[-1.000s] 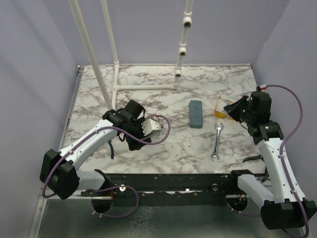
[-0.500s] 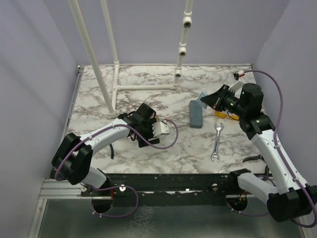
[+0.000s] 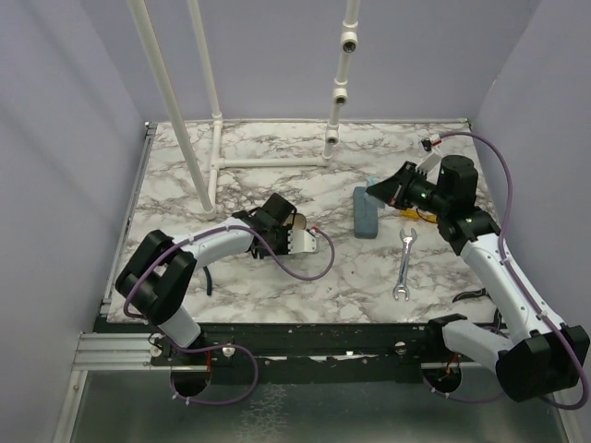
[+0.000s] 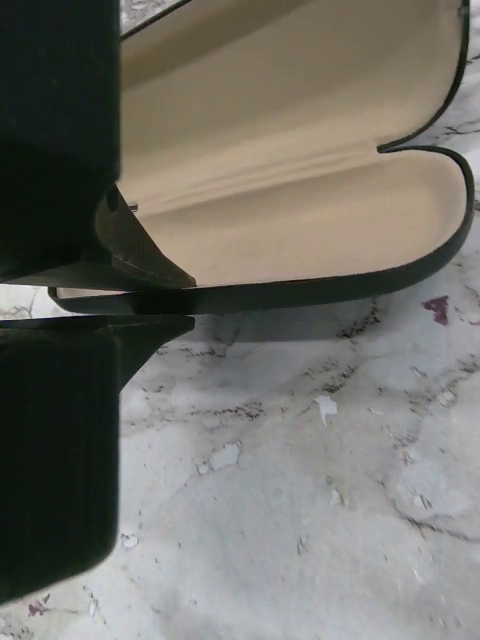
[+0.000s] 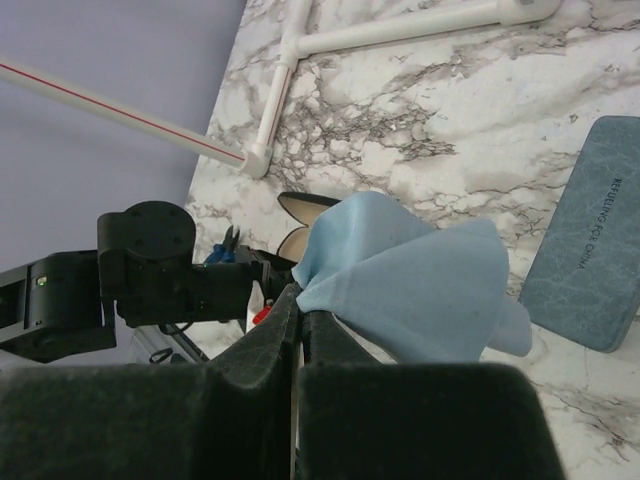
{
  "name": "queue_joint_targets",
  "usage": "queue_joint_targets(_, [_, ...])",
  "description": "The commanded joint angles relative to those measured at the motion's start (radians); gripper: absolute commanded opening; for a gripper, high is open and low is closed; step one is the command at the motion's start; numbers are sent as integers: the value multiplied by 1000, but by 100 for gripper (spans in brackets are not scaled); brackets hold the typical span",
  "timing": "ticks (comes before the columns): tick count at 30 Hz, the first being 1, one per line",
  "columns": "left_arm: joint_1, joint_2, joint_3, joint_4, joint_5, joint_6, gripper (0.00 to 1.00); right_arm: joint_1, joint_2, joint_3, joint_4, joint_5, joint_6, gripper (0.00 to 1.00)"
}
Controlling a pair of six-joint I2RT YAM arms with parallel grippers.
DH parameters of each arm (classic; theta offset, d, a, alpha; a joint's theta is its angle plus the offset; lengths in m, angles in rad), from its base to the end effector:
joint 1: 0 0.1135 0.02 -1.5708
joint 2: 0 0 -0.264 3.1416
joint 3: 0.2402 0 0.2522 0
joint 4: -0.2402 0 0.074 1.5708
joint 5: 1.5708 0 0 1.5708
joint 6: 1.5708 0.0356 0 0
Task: Organize the sunglasses
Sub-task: Adjust the sunglasses case at the center of the board, then place the glasses cleaning cloth at the center of the board.
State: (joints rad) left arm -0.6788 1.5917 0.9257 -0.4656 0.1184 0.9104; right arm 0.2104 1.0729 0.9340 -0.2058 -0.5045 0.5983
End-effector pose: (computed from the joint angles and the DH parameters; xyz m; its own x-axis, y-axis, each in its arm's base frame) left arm 0.2322 -0.1927 0.1743 0.0911 0.9341 -0.3453 0.9628 0.0060 0.2702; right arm 0.2348 0.0677 0.3354 -0.6266 0.3704 -0.6857 -0.3326 0.6686 0.6651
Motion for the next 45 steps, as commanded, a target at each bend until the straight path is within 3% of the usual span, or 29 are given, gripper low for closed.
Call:
queue_joint_targets(1, [24, 37, 48, 24, -58, 101, 11, 10, 19, -25, 42, -54, -25, 1])
queue_joint_targets(12, [105, 142, 131, 25, -20, 160, 11, 55, 42, -64, 69, -58, -8, 1])
queue_joint_targets(14, [109, 133, 128, 10, 2, 176, 19, 65, 41, -71, 74, -51, -2, 1])
queue_joint_targets(19, [110, 67, 121, -48, 66, 200, 48, 90, 40, -88, 94, -33, 45, 1])
queue_joint_targets(23, [110, -4, 147, -140, 91, 206, 57, 128, 39, -98, 106, -22, 97, 1])
queue_joint_targets(30, [149, -169, 203, -397, 108, 230, 61, 350, 105, -68, 2, 121, 16, 1])
queue_joint_targets(39, [228, -316, 194, -501, 186, 118, 61, 682, 443, 51, -137, 272, -232, 1])
queue_joint_targets(41, [229, -344, 165, -509, 196, 100, 61, 712, 511, 76, -190, 256, -256, 10])
queue_joint_targets(43, [229, -373, 134, -524, 206, 107, 61, 731, 542, 73, -227, 234, -261, 34])
queue_joint_targets(45, [229, -411, 94, -533, 217, 131, 62, 736, 532, 49, -232, 204, -253, 50])
